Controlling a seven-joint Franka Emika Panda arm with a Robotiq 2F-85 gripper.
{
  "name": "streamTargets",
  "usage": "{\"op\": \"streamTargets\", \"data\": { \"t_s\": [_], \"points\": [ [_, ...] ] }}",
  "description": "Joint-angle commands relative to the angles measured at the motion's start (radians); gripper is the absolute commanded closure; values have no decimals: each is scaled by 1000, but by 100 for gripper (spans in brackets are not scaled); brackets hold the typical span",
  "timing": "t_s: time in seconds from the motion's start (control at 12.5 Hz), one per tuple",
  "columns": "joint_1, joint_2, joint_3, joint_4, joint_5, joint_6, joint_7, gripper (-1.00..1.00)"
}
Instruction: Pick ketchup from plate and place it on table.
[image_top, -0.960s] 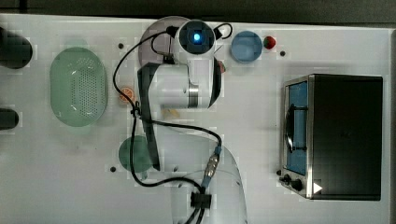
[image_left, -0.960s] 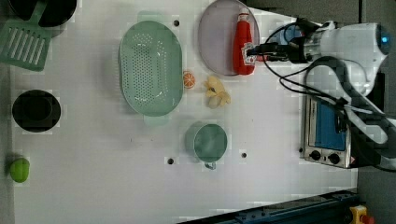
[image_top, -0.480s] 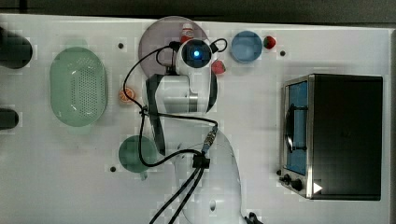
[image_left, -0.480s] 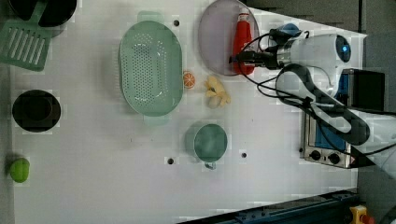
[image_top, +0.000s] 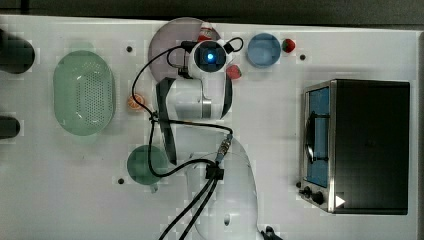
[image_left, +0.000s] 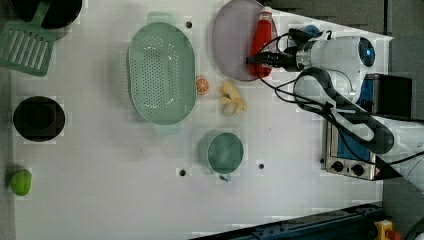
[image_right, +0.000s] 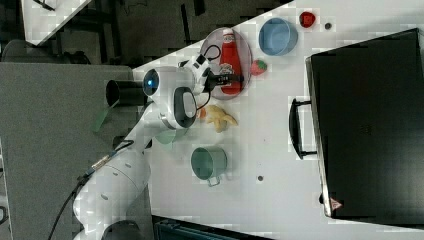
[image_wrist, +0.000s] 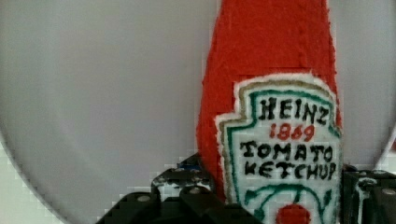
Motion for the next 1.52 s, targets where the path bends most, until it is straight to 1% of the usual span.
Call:
{"op": "streamTargets", "data": {
  "t_s": [0.08,0.32,0.56,0.96,1.12,1.28,1.52],
  "points": [
    [5,-53,1,35,1,6,-27,-27],
    [4,-132,1,34,3,-14,22,-27],
    [4,-223,0,31,3,-77,77,-27],
    [-11,-397,-7,19,3,-355,164,-27],
    [-17,-467,-16,0,3,-440,208,-27],
    [-27,-541,-26,-47,3,-490,253,-26],
    [-40,-665,-50,-208,4,-511,262,-27]
  ]
}}
